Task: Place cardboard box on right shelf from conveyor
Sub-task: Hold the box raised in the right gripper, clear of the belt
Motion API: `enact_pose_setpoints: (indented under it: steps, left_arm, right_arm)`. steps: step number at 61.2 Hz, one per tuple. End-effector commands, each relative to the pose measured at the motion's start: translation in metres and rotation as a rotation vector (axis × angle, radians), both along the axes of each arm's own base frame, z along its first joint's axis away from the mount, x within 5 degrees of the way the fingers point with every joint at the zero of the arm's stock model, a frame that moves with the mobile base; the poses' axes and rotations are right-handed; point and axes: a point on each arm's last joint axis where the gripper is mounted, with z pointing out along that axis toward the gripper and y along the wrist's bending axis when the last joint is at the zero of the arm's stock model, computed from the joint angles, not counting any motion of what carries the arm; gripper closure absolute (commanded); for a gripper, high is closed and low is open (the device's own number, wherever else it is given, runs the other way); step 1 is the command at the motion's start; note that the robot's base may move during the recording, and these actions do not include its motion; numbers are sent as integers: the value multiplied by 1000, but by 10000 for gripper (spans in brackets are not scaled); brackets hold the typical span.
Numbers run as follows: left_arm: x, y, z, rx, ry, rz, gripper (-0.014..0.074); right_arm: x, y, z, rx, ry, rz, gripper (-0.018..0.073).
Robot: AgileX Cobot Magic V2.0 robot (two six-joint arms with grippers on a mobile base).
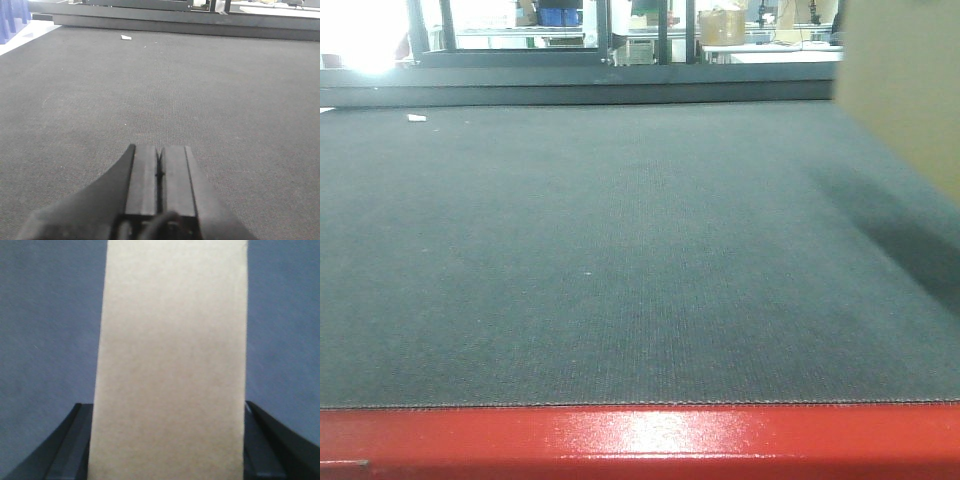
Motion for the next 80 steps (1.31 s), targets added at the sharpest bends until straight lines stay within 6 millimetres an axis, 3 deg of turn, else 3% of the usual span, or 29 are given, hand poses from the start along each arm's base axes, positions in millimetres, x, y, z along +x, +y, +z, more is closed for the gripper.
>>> enact_pose_setpoints:
  steps: [1,32,50,61,80]
  left_arm:
    - [-1,0,6,-11,-93,3,713]
    - [-1,0,6,-11,-93,3,713]
    - [-1,0,6,-11,-93,3,712]
    - [-1,0,6,-11,-93,3,713]
    - [-1,0,6,-11,-93,3,713]
  right_arm:
    - [-28,-15,21,1,-160,14,323]
    - [-170,-45,1,84,-411,44,323]
    - [-237,-60,11,95,-624,63,323]
    - [-258,-65,14,110,-709,63,323]
    - [-259,-65,14,111,-712,63,323]
